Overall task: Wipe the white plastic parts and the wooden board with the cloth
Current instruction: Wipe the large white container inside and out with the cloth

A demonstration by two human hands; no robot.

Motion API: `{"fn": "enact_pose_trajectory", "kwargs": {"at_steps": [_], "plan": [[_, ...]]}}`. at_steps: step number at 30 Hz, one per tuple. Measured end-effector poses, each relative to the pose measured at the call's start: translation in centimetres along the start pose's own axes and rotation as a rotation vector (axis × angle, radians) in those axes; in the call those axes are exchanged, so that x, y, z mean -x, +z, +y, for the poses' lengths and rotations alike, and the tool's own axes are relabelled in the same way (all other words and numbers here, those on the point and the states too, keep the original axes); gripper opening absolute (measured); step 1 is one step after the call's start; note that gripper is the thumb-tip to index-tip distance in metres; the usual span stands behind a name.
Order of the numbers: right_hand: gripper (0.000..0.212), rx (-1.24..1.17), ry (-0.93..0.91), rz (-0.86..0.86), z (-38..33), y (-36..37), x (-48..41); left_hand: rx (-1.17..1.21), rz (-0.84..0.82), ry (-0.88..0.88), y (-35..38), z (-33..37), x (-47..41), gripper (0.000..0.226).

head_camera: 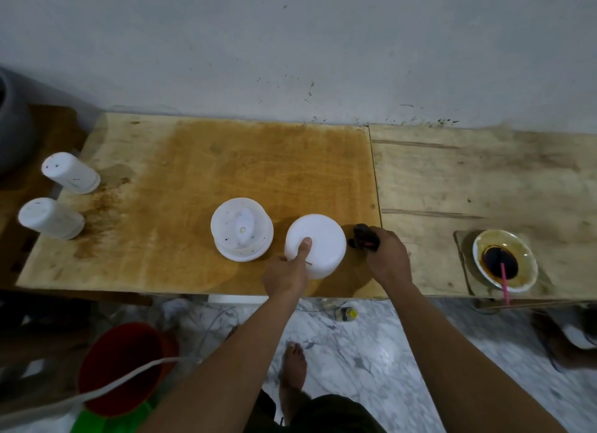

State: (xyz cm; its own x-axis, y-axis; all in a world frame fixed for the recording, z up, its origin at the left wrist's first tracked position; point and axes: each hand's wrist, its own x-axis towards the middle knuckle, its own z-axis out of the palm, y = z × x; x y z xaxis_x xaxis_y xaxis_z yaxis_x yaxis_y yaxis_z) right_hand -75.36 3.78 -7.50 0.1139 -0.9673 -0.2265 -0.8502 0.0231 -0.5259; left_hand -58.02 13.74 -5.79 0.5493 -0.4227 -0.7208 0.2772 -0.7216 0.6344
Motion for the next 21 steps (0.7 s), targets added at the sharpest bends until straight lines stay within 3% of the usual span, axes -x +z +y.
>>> {"fn": "enact_pose_trajectory", "kwargs": {"at_steps": [3, 7, 9, 11, 14, 15, 18, 21], "plan": [[0.055, 0.044, -0.071, -0.051, 0.2, 0.2, 0.4, 0.04, 0.025, 0.023, 0.6, 0.0, -0.6, 0.062], [0.065, 0.146, -0.076, -0.153, 0.6, 0.7, 1.0, 0.083, 0.057, 0.02, 1.1, 0.1, -1.2, 0.081], [0.067, 0.166, -0.072, -0.171, 0.7, 0.7, 1.0, 0.112, 0.076, 0.03, 1.0, 0.0, -1.1, 0.08], [0.069, 0.166, -0.07, -0.18, 0.7, 0.6, 0.9, 0.099, 0.11, 0.044, 0.5, -0.3, -1.0, 0.064], [0.07, 0.165, -0.068, -0.177, 0.8, 0.4, 0.7, 0.05, 0.266, 0.066, -1.9, -1.5, -0.8, 0.02], [0.07, 0.163, -0.064, -0.172, 0.9, 0.5, 0.5, 0.053, 0.316, 0.064, -2.9, -1.9, -0.7, 0.018], [0.069, 0.155, -0.047, -0.168, 1.1, 0.9, 0.2, 0.029, 0.412, 0.112, -5.6, -2.7, -1.4, 0.065], [0.068, 0.152, -0.041, -0.174, 1.1, 1.2, 0.0, -0.075, 0.367, 0.267, -7.1, -2.7, -3.0, 0.113]]}}
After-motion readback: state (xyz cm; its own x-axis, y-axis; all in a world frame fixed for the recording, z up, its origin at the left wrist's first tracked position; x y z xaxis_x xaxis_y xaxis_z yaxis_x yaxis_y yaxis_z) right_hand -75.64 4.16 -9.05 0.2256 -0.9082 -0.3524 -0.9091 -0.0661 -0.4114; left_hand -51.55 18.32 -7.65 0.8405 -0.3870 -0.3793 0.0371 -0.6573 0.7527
